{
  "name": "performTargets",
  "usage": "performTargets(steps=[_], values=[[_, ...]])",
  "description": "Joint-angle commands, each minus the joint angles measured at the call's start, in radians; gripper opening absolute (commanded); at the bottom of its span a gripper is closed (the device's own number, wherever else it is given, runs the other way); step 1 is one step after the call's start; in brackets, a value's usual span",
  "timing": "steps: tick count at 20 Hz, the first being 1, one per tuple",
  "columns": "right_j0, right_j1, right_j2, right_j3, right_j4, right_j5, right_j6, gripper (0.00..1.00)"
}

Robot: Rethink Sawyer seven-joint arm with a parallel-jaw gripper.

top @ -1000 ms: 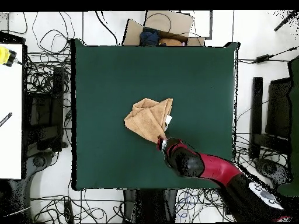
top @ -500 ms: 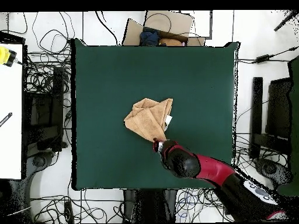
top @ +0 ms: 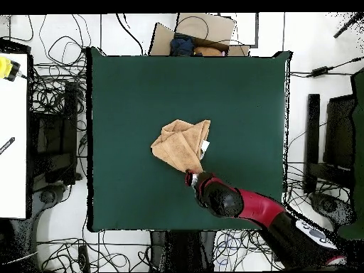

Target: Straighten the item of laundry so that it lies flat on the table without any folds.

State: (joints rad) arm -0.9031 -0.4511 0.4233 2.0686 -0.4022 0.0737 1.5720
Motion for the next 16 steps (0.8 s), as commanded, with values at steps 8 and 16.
performTargets(steps=[8, 16], values=[[-0.015, -0.008, 0.043, -0.063, -0.027, -0.001, 0.081, 1.0], [-0.014, -0.009, 0.041, -0.063, -0.027, -0.003, 0.083, 1.0]])
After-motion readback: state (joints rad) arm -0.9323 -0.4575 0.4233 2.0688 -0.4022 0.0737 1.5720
